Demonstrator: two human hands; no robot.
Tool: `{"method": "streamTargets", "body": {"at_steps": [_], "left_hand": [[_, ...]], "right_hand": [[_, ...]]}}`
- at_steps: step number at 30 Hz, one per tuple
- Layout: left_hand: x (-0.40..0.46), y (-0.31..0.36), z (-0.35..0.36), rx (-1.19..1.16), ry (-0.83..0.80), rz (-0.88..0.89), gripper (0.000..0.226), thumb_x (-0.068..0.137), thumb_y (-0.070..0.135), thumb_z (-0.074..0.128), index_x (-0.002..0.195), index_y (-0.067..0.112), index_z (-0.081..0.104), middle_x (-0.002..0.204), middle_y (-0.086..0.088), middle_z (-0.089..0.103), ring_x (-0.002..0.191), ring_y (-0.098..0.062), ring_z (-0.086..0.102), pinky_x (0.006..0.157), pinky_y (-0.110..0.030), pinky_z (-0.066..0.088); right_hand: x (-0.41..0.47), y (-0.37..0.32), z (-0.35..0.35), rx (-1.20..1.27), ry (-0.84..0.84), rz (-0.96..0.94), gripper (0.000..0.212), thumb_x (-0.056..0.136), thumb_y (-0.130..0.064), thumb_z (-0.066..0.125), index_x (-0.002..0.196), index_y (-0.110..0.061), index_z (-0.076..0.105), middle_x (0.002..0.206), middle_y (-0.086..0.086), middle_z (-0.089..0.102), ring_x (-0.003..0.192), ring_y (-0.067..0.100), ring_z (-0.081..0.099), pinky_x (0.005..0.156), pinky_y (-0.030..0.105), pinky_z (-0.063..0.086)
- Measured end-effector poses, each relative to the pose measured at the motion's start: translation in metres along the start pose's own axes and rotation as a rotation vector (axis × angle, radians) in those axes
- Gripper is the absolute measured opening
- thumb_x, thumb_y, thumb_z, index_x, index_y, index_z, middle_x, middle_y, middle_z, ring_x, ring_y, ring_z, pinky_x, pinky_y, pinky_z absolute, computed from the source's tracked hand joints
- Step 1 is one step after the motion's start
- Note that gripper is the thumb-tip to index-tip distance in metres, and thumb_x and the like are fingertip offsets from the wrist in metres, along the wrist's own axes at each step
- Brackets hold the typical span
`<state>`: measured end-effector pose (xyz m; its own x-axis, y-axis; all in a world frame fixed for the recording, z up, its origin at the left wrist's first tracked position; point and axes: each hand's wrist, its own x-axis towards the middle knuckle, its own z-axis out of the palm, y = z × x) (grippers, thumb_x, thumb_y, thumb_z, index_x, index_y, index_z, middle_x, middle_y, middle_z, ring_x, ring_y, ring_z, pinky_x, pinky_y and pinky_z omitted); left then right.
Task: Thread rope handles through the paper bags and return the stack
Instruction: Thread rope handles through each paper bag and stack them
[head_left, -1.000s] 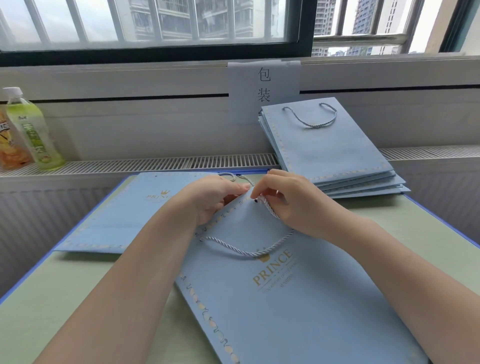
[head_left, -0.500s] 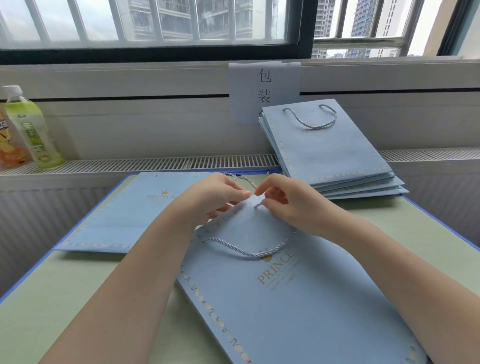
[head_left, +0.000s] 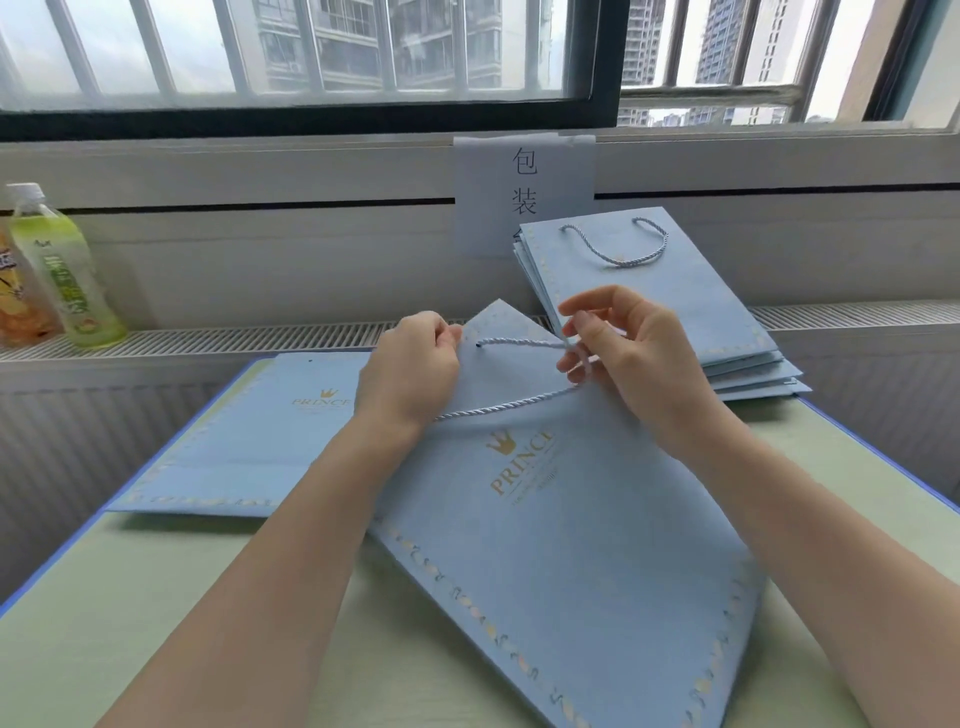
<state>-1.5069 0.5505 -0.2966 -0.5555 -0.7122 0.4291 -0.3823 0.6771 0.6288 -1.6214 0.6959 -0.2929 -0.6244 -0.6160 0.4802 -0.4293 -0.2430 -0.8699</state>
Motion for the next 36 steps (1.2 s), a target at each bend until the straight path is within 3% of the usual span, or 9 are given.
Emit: {"method": "streamTargets", "body": {"at_steps": [4, 6, 9, 11, 16, 20, 25, 29, 36], "left_hand": [[-0.003, -0.001, -0.002, -0.018, 0.205, 0.007, 0.031, 0.099, 0.026, 0.04, 0.071, 0.014, 0.041, 0.071, -0.002, 0.05, 0.078, -0.031, 0.045, 0.064, -0.033, 0.03], [-0.003, -0.003, -0.004, -0.031, 0.295, -0.003, 0.029, 0.099, 0.025, 0.04, 0.073, 0.013, 0.042, 0.069, -0.001, 0.051, 0.077, -0.032, 0.045, 0.063, -0.033, 0.028], [-0.004, -0.005, -0.005, 0.009, 0.396, 0.028, 0.025, 0.1, 0.026, 0.04, 0.081, 0.012, 0.048, 0.073, -0.005, 0.056, 0.075, -0.031, 0.045, 0.063, -0.034, 0.03], [-0.005, -0.006, -0.003, 0.05, 0.407, 0.061, 0.026, 0.099, 0.027, 0.041, 0.084, 0.009, 0.052, 0.075, -0.009, 0.06, 0.074, -0.032, 0.046, 0.063, -0.035, 0.032], [-0.002, -0.01, 0.0, 0.118, 0.419, 0.142, 0.019, 0.096, 0.024, 0.049, 0.102, 0.01, 0.061, 0.093, -0.009, 0.064, 0.096, -0.032, 0.051, 0.077, -0.037, 0.036], [-0.002, -0.01, -0.007, 0.247, 0.46, -0.003, 0.039, 0.094, 0.033, 0.052, 0.126, 0.012, 0.049, 0.122, -0.011, 0.052, 0.118, -0.033, 0.04, 0.091, -0.044, 0.032], [0.003, -0.007, -0.012, -0.139, 0.349, -0.161, 0.058, 0.093, 0.039, 0.052, 0.138, 0.009, 0.03, 0.129, -0.007, 0.039, 0.114, -0.027, 0.041, 0.086, -0.034, 0.033], [0.005, -0.007, -0.005, -0.504, 0.218, -0.232, 0.06, 0.093, 0.028, 0.057, 0.138, 0.007, 0.023, 0.125, -0.003, 0.044, 0.116, -0.022, 0.048, 0.098, -0.034, 0.041], [0.006, -0.009, -0.011, -0.715, 0.401, -0.241, 0.034, 0.1, 0.019, 0.042, 0.131, 0.01, 0.033, 0.119, 0.002, 0.045, 0.106, -0.014, 0.048, 0.089, -0.025, 0.038]], "right_hand": [[0.001, 0.009, -0.003, -0.578, 0.095, -0.214, 0.012, 0.093, -0.013, 0.052, 0.094, -0.019, 0.062, 0.088, -0.008, 0.059, 0.076, 0.01, 0.056, 0.07, 0.021, 0.043], [0.003, 0.011, -0.008, -0.644, 0.013, -0.135, 0.017, 0.092, -0.029, 0.055, 0.107, -0.02, 0.058, 0.101, -0.005, 0.056, 0.087, 0.011, 0.054, 0.078, 0.027, 0.043], [0.004, 0.007, -0.02, -0.604, -0.253, 0.147, 0.036, 0.084, -0.048, 0.06, 0.113, -0.026, 0.056, 0.109, -0.003, 0.059, 0.099, 0.01, 0.056, 0.084, 0.029, 0.045], [0.004, 0.001, -0.024, -0.507, -0.343, 0.21, 0.027, 0.084, -0.039, 0.065, 0.106, -0.025, 0.059, 0.096, 0.005, 0.067, 0.082, 0.012, 0.063, 0.077, 0.03, 0.049], [0.007, -0.006, -0.028, -0.368, -0.242, 0.185, 0.018, 0.086, -0.021, 0.067, 0.104, -0.022, 0.064, 0.084, 0.002, 0.068, 0.066, 0.009, 0.062, 0.066, 0.024, 0.051], [0.009, -0.008, -0.033, -0.206, -0.085, 0.165, 0.02, 0.087, -0.017, 0.066, 0.107, -0.017, 0.064, 0.079, -0.001, 0.068, 0.057, 0.001, 0.062, 0.052, 0.014, 0.049], [0.01, -0.009, -0.036, 0.039, 0.075, 0.162, 0.022, 0.086, -0.017, 0.067, 0.108, -0.015, 0.064, 0.094, 0.01, 0.072, 0.075, 0.018, 0.069, 0.075, 0.04, 0.056], [0.009, -0.009, -0.033, 0.068, 0.092, 0.136, 0.012, 0.087, -0.014, 0.065, 0.099, -0.019, 0.064, 0.084, 0.004, 0.07, 0.07, 0.015, 0.067, 0.069, 0.036, 0.055], [0.009, -0.016, -0.039, 0.1, 0.025, 0.091, 0.021, 0.095, -0.019, 0.051, 0.086, -0.026, 0.069, 0.075, -0.007, 0.065, 0.068, 0.01, 0.057, 0.06, 0.022, 0.048]]}}
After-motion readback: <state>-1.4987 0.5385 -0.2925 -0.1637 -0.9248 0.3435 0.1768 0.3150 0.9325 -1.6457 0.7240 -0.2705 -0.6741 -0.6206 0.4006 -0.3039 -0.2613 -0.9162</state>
